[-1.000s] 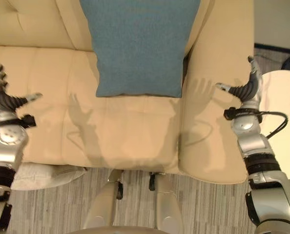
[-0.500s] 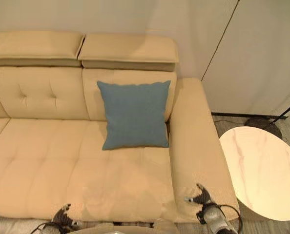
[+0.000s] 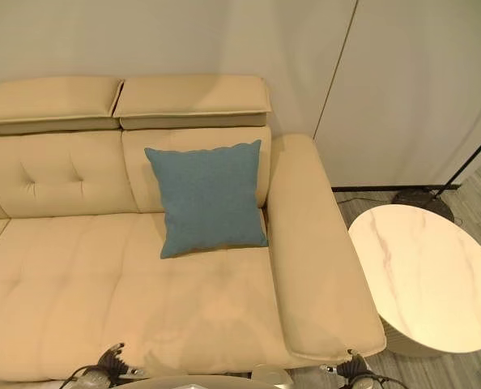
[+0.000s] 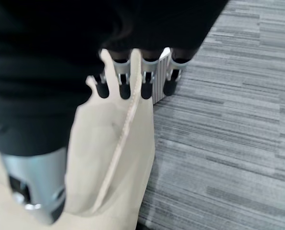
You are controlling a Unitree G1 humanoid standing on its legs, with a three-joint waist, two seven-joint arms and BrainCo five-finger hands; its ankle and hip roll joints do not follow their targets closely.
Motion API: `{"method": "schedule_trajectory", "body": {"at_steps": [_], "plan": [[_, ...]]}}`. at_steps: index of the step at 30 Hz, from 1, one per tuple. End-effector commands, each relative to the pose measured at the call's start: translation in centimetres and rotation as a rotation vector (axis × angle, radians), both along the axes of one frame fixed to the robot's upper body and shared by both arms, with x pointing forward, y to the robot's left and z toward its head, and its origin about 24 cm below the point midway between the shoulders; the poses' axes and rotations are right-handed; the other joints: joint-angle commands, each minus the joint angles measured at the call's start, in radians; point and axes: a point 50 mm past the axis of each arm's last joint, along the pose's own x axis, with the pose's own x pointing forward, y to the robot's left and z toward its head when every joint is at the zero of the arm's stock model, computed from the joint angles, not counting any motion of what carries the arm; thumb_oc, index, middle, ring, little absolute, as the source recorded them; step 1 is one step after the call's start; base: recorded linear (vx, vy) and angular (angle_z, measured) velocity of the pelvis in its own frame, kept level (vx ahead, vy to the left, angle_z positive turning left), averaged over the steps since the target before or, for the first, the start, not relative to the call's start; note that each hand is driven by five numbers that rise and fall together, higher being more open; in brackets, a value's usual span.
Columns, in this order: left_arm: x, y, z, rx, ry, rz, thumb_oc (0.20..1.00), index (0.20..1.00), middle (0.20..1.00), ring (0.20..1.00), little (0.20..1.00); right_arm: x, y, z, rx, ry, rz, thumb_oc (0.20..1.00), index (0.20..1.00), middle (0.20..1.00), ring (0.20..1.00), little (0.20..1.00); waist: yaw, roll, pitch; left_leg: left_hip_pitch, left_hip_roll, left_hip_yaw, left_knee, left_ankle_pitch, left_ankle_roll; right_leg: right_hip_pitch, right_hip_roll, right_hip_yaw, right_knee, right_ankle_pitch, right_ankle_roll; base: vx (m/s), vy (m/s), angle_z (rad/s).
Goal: Pick up all the scattered cushions and arrange them neatly on the sofa.
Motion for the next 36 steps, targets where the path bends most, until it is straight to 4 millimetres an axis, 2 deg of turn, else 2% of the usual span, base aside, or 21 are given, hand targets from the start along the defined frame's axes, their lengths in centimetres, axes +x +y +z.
{"method": "schedule_trajectory", "body": {"at_steps": [1, 4, 7, 9, 10, 12, 13, 15, 17, 18, 20, 22, 23, 24, 25, 26, 27, 29, 31, 33, 36], "plan": [[0.3, 2.9, 0.9, 0.073, -0.024, 0.027, 1.0, 1.0, 1.0, 1.0, 1.0, 2.0, 0.8, 0.0, -0.004, -0.015, 0.012, 1.0, 1.0, 1.0, 1.0, 1.0, 0.017, -0.054, 0.015, 0.065, -0.044, 0.025, -0.104, -0.056, 0.061, -0.085, 0.0, 0.037, 0.005, 0.015, 0.138, -0.28, 0.242, -0.09], [1.5, 2.8, 1.2, 0.059, -0.051, 0.048, 1.0, 1.0, 1.0, 1.0, 1.0, 2.9, 1.4, 0.0, -0.018, 0.006, 0.084, 1.0, 1.0, 1.0, 1.0, 1.0, 0.026, -0.063, 0.042, 0.057, -0.079, 0.011, -0.155, -0.024, 0.086, -0.146, -0.031, 0.038, 0.012, 0.067, 0.18, -0.31, 0.216, -0.25], [1.7, 3.1, 1.3, 0.054, -0.056, 0.069, 1.0, 1.0, 1.0, 1.0, 1.0, 3.6, 1.7, 0.1, -0.025, 0.006, 0.119, 1.0, 1.0, 1.0, 1.0, 1.0, 0.033, -0.062, 0.062, 0.049, -0.085, 0.019, -0.165, -0.003, 0.099, -0.179, -0.042, 0.033, 0.039, 0.082, 0.193, -0.25, 0.121, -0.45], [1.9, 3.5, 1.4, 0.065, -0.049, 0.063, 1.0, 1.0, 1.0, 1.0, 1.0, 3.7, 1.8, 0.1, -0.023, 0.01, 0.129, 1.0, 1.0, 1.0, 1.0, 1.0, 0.039, -0.057, 0.074, 0.028, -0.084, 0.021, -0.162, 0.017, 0.111, -0.175, -0.034, 0.03, 0.109, 0.036, 0.184, -0.31, 0.097, -0.38], [1.9, 3.8, 1.5, 0.075, -0.042, 0.056, 1.0, 1.0, 1.0, 1.0, 1.0, 3.7, 2.0, 0.0, -0.02, 0.019, 0.147, 1.0, 1.0, 1.0, 1.0, 1.0, 0.051, -0.05, 0.073, 0.01, -0.081, 0.024, -0.164, 0.035, 0.119, -0.153, -0.017, 0.03, 0.184, -0.012, 0.16, -0.28, 0.079, -0.19], [2.0, 4.0, 1.6, 0.083, -0.039, 0.055, 1.0, 1.0, 1.0, 1.0, 1.0, 3.6, 2.3, -0.1, -0.018, 0.03, 0.167, 1.0, 1.0, 1.0, 1.0, 1.0, 0.065, -0.04, 0.066, 0.002, -0.069, 0.023, -0.179, 0.057, 0.122, -0.119, 0.003, 0.034, 0.273, -0.08, 0.141, -0.21, 0.011, -0.08], [2.3, 4.0, 1.7, 0.085, -0.043, 0.053, 1.0, 1.0, 1.0, 1.0, 1.0, 3.4, 2.6, -0.2, -0.011, 0.038, 0.173, 1.0, 1.0, 1.0, 1.0, 1.0, 0.079, -0.044, 0.044, -0.022, -0.068, 0.02, -0.177, 0.067, 0.122, -0.074, 0.024, 0.061, 0.301, -0.117, 0.139, -0.2, -0.131, -0.16], [2.9, 3.9, 1.9, 0.086, -0.062, 0.048, 1.0, 1.0, 1.0, 1.0, 1.0, 3.6, 3.1, -0.3, -0.005, 0.034, 0.19, 1.0, 1.0, 1.0, 1.0, 1.0, 0.112, -0.069, 0.022, -0.068, -0.066, 0.038, -0.16, 0.075, 0.113, 0.016, 0.016, 0.07, 0.225, -0.134, 0.138, -0.16, -0.178, -0.1], [3.3, 3.7, 2.0, 0.083, -0.074, 0.056, 1.0, 1.0, 1.0, 1.0, 1.0, 3.9, 3.4, -0.3, -0.003, 0.02, 0.196, 1.0, 1.0, 1.0, 1.0, 1.0, 0.113, -0.084, 0.011, -0.102, -0.058, 0.045, -0.139, 0.087, 0.098, 0.038, 0.027, 0.084, 0.14, -0.145, 0.127, -0.11, -0.181, -0.21], [3.8, 3.5, 2.1, 0.083, -0.088, 0.057, 1.0, 1.0, 1.0, 1.0, 1.0, 4.2, 3.6, -0.3, 0.002, 0.006, 0.189, 1.0, 1.0, 1.0, 1.0, 1.0, 0.111, -0.094, 0.015, -0.139, -0.04, 0.053, -0.115, 0.109, 0.079, 0.044, 0.042, 0.09, 0.089, -0.154, 0.109, -0.18, -0.216, -0.01], [4.8, 3.0, 2.3, 0.079, -0.109, 0.049, 1.0, 1.0, 1.0, 1.0, 1.0, 4.6, 3.5, -0.1, -0.005, -0.01, 0.18, 1.0, 1.0, 1.0, 1.0, 1.0, 0.105, -0.099, 0.033, -0.201, -0.019, 0.057, -0.09, 0.152, 0.053, 0.037, 0.056, 0.087, 0.052, -0.149, 0.098, -0.23, -0.158, 0.32], [5.6, 2.3, 2.3, 0.068, -0.121, 0.034, 1.0, 1.0, 1.0, 1.0, 1.0, 4.1, 3.3, -0.2, -0.015, 0.006, 0.173, 1.0, 1.0, 1.0, 1.0, 1.0, 0.097, -0.098, 0.051, -0.24, -0.007, 0.072, -0.065, 0.167, 0.043, 0.026, 0.056, 0.078, 0.04, -0.135, 0.092, -0.28, -0.083, 0.45], [5.9, 2.0, 2.4, 0.064, -0.127, 0.028, 1.0, 1.0, 1.0, 1.0, 1.0, 3.8, 3.1, -0.3, -0.026, 0.024, 0.174, 1.0, 1.0, 1.0, 1.0, 1.0, 0.092, -0.099, 0.059, -0.254, -0.004, 0.083, -0.035, 0.158, 0.044, 0.014, 0.054, 0.068, 0.045, -0.129, 0.088, -0.38, -0.082, 0.31], [6.1, 1.7, 2.3, 0.056, -0.125, 0.02, 1.0, 1.0, 1.0, 1.0, 1.0, 2.9, 2.7, -0.5, -0.039, 0.06, 0.168, 1.0, 1.0, 1.0, 1.0, 1.0, 0.08, -0.109, 0.061, -0.235, -0.014, 0.099, 0.019, 0.111, 0.053, -0.002, 0.042, 0.055, 0.047, -0.112, 0.08, -0.25, -0.053, 0.38], [6.1, 1.7, 2.3, 0.056, -0.125, 0.02, 1.0, 1.0, 1.0, 1.0, 1.0, 2.9, 2.7, -0.4, -0.039, 0.06, 0.168, 1.0, 1.0, 1.0, 1.0, 1.0, 0.079, -0.108, 0.063, -0.236, -0.013, 0.098, 0.026, 0.107, 0.053, 0.001, 0.043, 0.053, 0.047, -0.113, 0.08, -0.23, -0.044, 0.54], [6.2, 1.6, 2.3, 0.051, -0.127, 0.025, 1.0, 1.0, 1.0, 1.0, 1.0, 2.6, 2.6, -0.5, -0.038, 0.069, 0.158, 1.0, 1.0, 1.0, 1.0, 1.0, 0.072, -0.116, 0.061, -0.215, -0.027, 0.101, 0.068, 0.06, 0.059, -0.005, 0.033, 0.048, 0.049, -0.103, 0.079, -0.16, -0.007, 0.53], [6.1, 1.4, 2.2, 0.044, -0.121, 0.033, 1.0, 1.0, 1.0, 1.0, 1.0, 1.9, 2.4, -0.6, -0.036, 0.085, 0.135, 1.0, 1.0, 1.0, 1.0, 1.0, 0.059, -0.12, 0.054, -0.167, -0.045, 0.097, 0.124, 0.004, 0.064, -0.011, 0.025, 0.043, 0.048, -0.091, 0.075, -0.19, 0.005, 0.34], [6.1, 1.3, 2.2, 0.038, -0.119, 0.039, 1.0, 1.0, 1.0, 1.0, 1.0, 1.3, 2.2, -0.7, -0.03, 0.092, 0.115, 1.0, 1.0, 1.0, 1.0, 1.0, 0.037, -0.113, 0.036, -0.086, -0.053, 0.097, 0.151, -0.033, 0.064, -0.024, 0.029, 0.034, 0.049, -0.078, 0.071, -0.14, 0.046, 0.36], [6.2, 1.2, 2.2, 0.038, -0.114, 0.031, 1.0, 1.0, 1.0, 1.0, 1.0, 0.9, 2.2, -0.8, -0.024, 0.1, 0.106, 1.0, 1.0, 1.0, 1.0, 1.0, 0.011, -0.103, 0.013, -0.02, -0.051, 0.103, 0.145, -0.041, 0.059, -0.042, 0.029, 0.018, 0.049, -0.064, 0.072, -0.15, 0.097, 0.38], [6.5, 1.0, 2.2, 0.041, -0.114, 0.012, 1.0, 1.0, 1.0, 1.0, 1.0, 0.0, 2.2, -1.0, -0.014, 0.123, 0.104, 1.0, 1.0, 1.0, 1.0, 1.0, -0.032, -0.078, -0.019, 0.086, -0.028, 0.14, 0.053, -0.07, 0.055, -0.071, 0.029, -0.013, 0.038, -0.046, 0.084, -0.19, 0.166, 0.67], [6.4, 0.3, 2.0, 0.036, -0.111, -0.041, 1.0, 1.0, 1.0, 1.0, 1.0, 0.2, 2.5, -1.1, -0.013, 0.123, 0.123, 1.0, 1.0, 1.0, 1.0, 1.0, -0.037, -0.071, -0.008, 0.121, -0.043, 0.114, -0.09, -0.1, 0.074, -0.119, 0.011, -0.025, 0.048, -0.003, 0.111, -0.24, 0.175, 0.68]]}}
